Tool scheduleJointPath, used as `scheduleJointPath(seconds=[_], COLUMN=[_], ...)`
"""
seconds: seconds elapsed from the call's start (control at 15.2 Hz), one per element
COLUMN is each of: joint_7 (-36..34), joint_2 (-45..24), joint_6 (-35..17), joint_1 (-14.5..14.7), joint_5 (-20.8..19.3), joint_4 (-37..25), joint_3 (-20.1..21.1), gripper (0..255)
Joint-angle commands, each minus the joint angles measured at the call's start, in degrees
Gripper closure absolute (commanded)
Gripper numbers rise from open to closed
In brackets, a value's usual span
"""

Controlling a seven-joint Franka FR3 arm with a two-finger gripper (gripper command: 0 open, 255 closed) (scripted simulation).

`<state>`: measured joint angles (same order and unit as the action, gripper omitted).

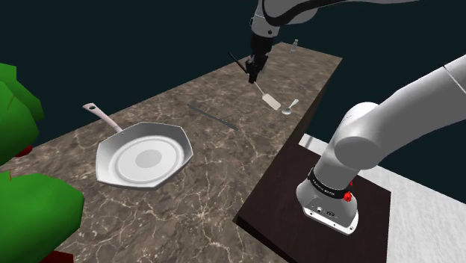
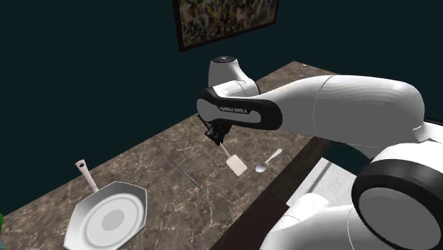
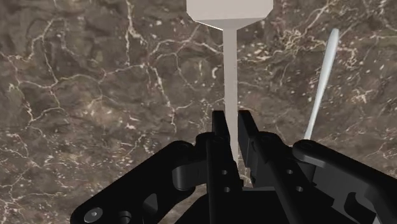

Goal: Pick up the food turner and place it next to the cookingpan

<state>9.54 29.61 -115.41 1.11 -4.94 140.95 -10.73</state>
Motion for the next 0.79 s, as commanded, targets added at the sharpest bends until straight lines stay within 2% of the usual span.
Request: scheduleJointPath(seconds=[0.0,0.33,0.73], joint_7=[-2.2,-8.3,-16.1], joint_2=[3.8,11.9,20.0], joint_6=[0.8,3.3,6.8], joint_1=[0.4,2.6,6.8], joint_5=[0.2,2.6,7.3], joint_4=[3.1,8.8,13.5], joint_3=[1.8,7.2,14.3], gripper=[255,255,255])
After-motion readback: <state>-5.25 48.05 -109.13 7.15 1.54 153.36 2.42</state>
